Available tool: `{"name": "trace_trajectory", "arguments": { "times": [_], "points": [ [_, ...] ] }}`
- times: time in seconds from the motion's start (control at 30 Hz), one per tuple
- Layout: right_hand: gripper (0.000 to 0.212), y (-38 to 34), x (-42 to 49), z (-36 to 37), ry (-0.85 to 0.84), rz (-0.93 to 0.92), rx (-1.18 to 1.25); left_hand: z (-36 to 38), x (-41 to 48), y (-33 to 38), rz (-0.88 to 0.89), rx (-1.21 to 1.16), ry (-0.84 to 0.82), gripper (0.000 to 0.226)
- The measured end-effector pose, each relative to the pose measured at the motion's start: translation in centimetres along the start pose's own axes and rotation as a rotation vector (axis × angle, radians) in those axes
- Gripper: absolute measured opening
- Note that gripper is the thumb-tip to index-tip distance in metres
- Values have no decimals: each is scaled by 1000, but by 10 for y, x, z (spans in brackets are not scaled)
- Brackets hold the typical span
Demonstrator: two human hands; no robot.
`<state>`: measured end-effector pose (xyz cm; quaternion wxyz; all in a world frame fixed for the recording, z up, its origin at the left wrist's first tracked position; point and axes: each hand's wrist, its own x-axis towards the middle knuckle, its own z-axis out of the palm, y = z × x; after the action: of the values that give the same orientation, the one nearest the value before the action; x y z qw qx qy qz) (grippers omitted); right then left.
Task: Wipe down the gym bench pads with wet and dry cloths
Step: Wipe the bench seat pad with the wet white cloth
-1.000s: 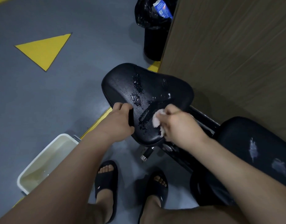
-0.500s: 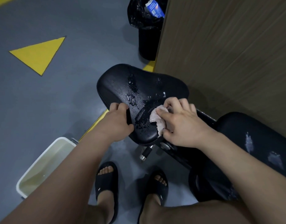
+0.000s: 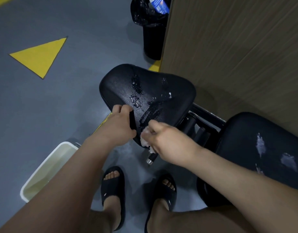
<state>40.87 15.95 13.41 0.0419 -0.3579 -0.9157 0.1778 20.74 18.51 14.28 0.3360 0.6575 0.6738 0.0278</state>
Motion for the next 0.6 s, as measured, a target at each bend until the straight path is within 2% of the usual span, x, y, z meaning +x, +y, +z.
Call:
{"name": "trace_trajectory", "arguments": {
  "times": [0.07,0.1,0.13,0.23,0.3,0.33,0.4,0.5,0.6],
  "points": [
    [9,9,1,-11,59,58,-5,0,0,0,-2,9,-2,75],
    [4,23,0,-12,148,117,-13,0,0,1,-7,13,-4,76],
    [10,35,-3,-17,207,241,-16,0,0,0,-13,14,-8,78],
    [18,41,-13,-20,302,277,-12,0,0,2,-16,19,-16,82],
    [12,18,-13,-8,189,141,36,0,0,4,-21,18,-13,82],
    [15,3,-11,-4,83,100,62,0,1,5,-27,14,-8,80],
    [29,-3,-5,1,22,72,39,2,2,8,-35,4,-2,78],
    [37,27,5,-17,111,215,100,4,2,10,-48,24,-2,78],
    [32,71,1,-30,292,471,10,3,3,11,-54,39,-5,79]
  ]
}}
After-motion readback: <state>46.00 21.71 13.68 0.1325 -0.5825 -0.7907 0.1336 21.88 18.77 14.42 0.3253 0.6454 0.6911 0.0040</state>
